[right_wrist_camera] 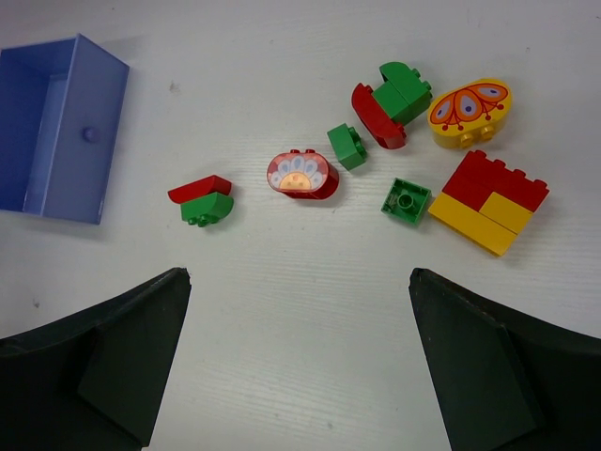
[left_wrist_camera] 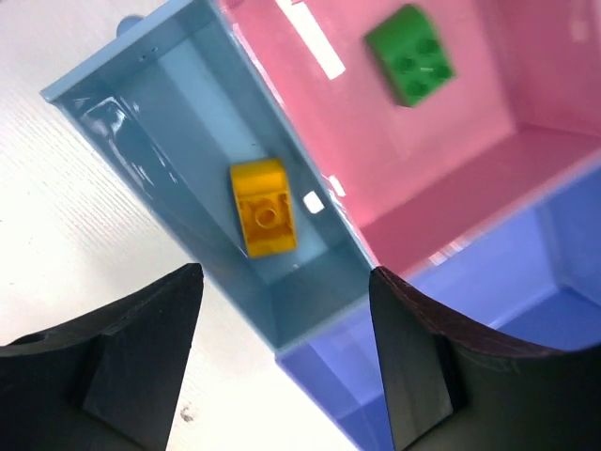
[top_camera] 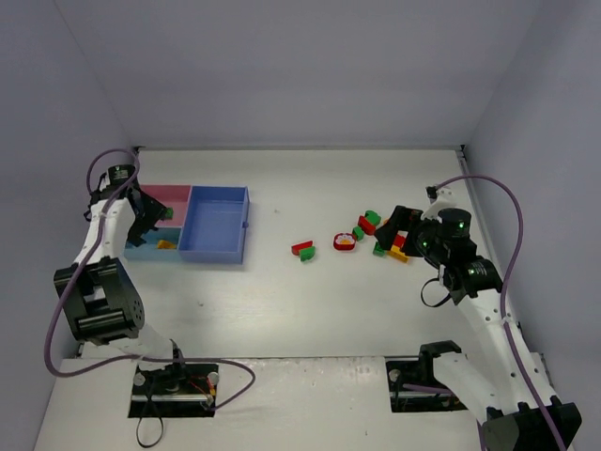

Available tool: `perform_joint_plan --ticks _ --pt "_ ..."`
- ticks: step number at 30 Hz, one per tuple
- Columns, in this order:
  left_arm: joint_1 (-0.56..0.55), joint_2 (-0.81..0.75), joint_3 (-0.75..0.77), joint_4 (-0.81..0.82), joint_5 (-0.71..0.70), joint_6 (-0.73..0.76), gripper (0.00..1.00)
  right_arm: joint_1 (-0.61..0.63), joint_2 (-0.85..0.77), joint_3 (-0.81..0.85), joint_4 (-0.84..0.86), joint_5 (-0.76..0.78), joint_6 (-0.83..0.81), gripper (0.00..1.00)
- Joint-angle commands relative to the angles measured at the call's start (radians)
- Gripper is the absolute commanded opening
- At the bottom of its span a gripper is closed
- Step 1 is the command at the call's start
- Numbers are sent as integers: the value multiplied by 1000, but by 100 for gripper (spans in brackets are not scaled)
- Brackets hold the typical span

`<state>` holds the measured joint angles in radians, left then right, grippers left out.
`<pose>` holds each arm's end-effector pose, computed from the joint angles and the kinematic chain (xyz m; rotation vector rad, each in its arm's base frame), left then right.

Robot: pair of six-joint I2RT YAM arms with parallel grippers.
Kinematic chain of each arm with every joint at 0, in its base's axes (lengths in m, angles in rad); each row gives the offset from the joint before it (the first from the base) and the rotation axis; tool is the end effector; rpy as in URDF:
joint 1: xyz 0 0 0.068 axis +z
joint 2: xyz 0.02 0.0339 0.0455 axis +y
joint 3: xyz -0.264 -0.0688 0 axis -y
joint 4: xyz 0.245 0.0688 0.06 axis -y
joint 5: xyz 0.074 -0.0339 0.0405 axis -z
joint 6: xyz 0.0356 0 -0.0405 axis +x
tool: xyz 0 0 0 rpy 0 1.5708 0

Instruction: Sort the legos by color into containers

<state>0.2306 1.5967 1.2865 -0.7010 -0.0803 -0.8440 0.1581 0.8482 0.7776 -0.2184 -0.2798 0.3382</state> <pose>0.3270 0.0797 0.2670 -1.3470 2.2028 -0.1251 0.1937 0.0408 0.3233 -0.0276 1.8917 0.6016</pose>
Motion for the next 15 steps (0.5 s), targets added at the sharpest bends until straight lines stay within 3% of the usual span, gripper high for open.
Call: perform_joint_plan --ticks 1,3,8,15 --pt "-81 -156 36 12 14 40 66 6 -1 34 30 10 -13 100" --pt "-167 -175 54 20 -1 122 66 6 3 37 30 8 -13 100" --pt "-555 -136 122 94 4 402 66 6 -1 35 30 -1 -16 100" --pt "-862 67 263 169 215 773 66 6 -9 49 22 -7 -30 100"
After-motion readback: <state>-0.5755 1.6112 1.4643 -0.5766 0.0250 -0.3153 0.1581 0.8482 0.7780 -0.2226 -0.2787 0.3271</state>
